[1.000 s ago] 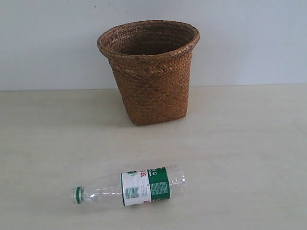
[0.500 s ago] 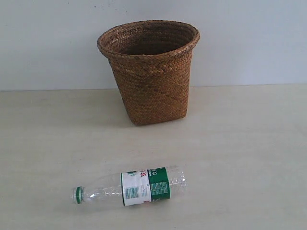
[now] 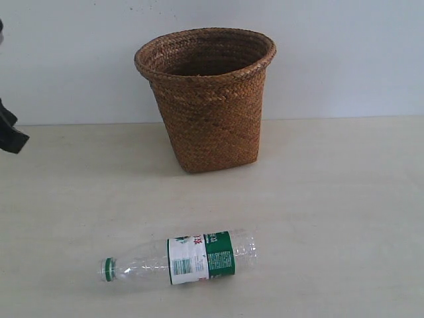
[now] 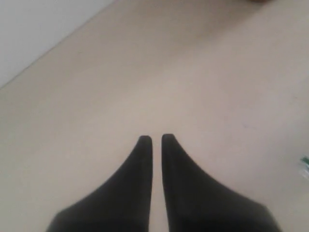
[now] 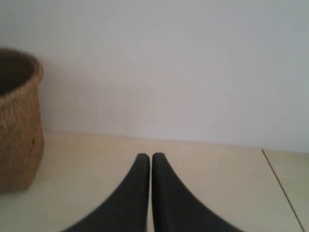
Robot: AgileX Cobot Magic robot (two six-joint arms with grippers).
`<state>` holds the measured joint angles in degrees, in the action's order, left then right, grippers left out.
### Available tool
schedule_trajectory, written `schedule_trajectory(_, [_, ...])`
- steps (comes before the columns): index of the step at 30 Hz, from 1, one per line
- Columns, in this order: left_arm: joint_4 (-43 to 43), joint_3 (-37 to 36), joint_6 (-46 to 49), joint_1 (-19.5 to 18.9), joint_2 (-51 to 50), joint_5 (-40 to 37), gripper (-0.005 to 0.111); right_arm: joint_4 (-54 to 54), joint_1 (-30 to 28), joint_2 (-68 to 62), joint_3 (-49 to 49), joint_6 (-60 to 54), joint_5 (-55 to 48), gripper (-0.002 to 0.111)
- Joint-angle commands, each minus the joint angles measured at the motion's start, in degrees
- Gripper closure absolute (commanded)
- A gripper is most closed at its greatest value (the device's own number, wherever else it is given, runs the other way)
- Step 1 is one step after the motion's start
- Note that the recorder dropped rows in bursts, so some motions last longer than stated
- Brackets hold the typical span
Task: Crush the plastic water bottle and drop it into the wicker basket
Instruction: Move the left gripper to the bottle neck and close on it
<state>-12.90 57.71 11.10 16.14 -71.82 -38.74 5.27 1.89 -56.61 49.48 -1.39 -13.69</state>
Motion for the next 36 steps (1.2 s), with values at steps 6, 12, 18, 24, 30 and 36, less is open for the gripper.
schedule_trajectory(6, [29.72,2.64,39.54,0.57,-7.25,-9.28,0.102,-19.21,7.27,-19.68,14.18,-31.52,-27.93,0.108])
schedule_trajectory(12, [39.0,2.64,58.99,0.57,-13.08,-13.61,0.085,-25.76,16.05,-31.97,15.85,-42.79,-31.0,0.108])
schedule_trajectory(18, [43.44,1.42,72.6,0.57,-21.3,-13.51,0.041,-27.92,20.95,-39.55,21.82,-45.02,-38.92,0.108])
schedule_trajectory(24, [43.99,-2.93,80.08,0.57,-23.71,-6.82,0.041,-33.01,22.64,-41.76,21.82,-51.66,-38.04,0.108])
schedule_trajectory(30, [46.97,-4.41,87.22,0.57,-26.25,-6.02,0.041,-36.49,22.64,-44.39,21.82,-52.03,-38.57,0.108])
schedule_trajectory(36, [47.62,-5.17,89.37,0.57,-29.17,-2.91,0.036,-36.73,22.64,-46.03,21.82,-52.13,-38.57,0.108])
